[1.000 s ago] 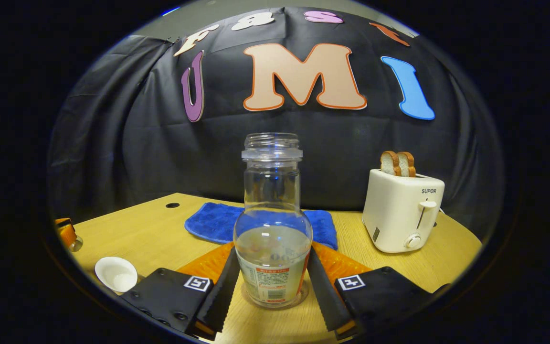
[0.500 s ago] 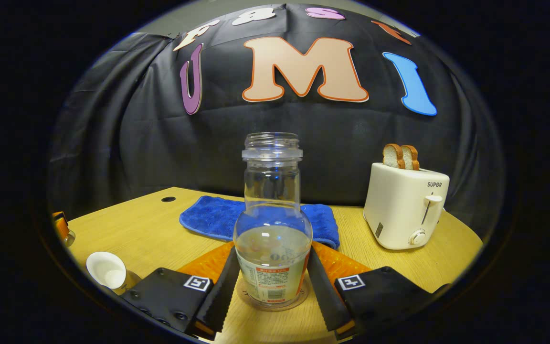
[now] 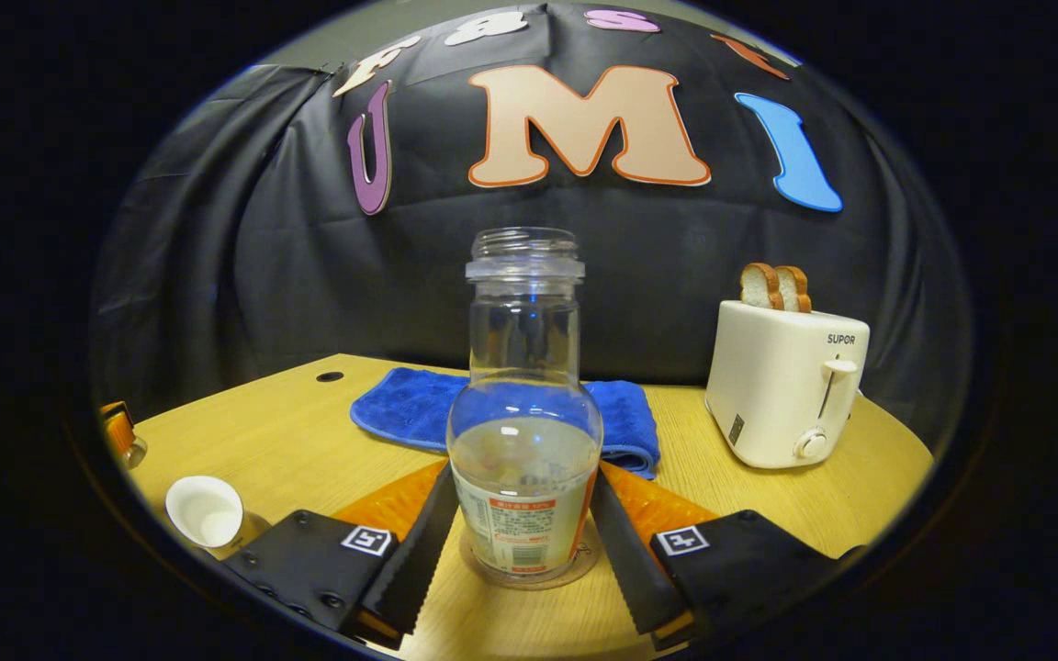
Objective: Open the teacup lid with one hand, grasp the water bottle and pour water into the teacup with the other hand; after pouring, place the water bottle on the coaster and then close the teacup lid.
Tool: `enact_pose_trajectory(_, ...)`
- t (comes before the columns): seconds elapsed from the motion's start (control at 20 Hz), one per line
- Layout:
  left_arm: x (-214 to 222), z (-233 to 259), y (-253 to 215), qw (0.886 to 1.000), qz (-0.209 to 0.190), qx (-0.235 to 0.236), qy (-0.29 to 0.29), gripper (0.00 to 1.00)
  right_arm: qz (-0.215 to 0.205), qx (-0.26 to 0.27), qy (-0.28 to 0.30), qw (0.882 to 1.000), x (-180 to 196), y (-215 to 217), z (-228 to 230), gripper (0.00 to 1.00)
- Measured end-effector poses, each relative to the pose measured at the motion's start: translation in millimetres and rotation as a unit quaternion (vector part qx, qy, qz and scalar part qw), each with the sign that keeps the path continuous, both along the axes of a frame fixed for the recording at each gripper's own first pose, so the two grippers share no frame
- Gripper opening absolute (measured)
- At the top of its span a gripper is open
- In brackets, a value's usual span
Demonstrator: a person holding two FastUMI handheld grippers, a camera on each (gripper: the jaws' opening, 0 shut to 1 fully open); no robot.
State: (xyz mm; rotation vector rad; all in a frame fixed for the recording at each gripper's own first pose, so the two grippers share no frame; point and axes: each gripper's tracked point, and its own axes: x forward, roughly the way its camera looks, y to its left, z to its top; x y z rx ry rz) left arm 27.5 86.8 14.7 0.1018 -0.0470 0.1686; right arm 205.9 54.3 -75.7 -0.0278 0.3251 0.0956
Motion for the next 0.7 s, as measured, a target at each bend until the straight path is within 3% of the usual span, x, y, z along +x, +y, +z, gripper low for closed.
enact_pose_trajectory(0.05,-0.9,0.1,0.2,1.0,0.0,0.0,0.0,0.29,0.0,-0.002,-0.002,1.0,-0.9,0.2,0.8,0.85)
enact_pose_trajectory(0.2,0.3,-0.1,-1.8,1.0,-0.004,0.0,0.0,0.29,0.001,-0.009,-0.012,1.0,-6.7,0.2,4.4,0.93)
enact_pose_trajectory(0.25,0.8,-0.3,-2.2,1.0,-0.005,0.0,0.0,0.29,0.002,-0.01,-0.016,1.0,-8.8,-0.3,5.4,0.86)
enact_pose_trajectory(0.3,4.0,-0.5,-3.7,1.0,-0.008,0.0,0.001,0.29,0.001,-0.009,-0.019,1.0,-14.2,-1.3,8.3,0.99)
enact_pose_trajectory(0.7,33.7,-2.6,-33.9,0.998,-0.068,0.003,0.008,0.29,0.012,0.007,-0.05,0.999,-65.2,-14.6,26.2,0.99)
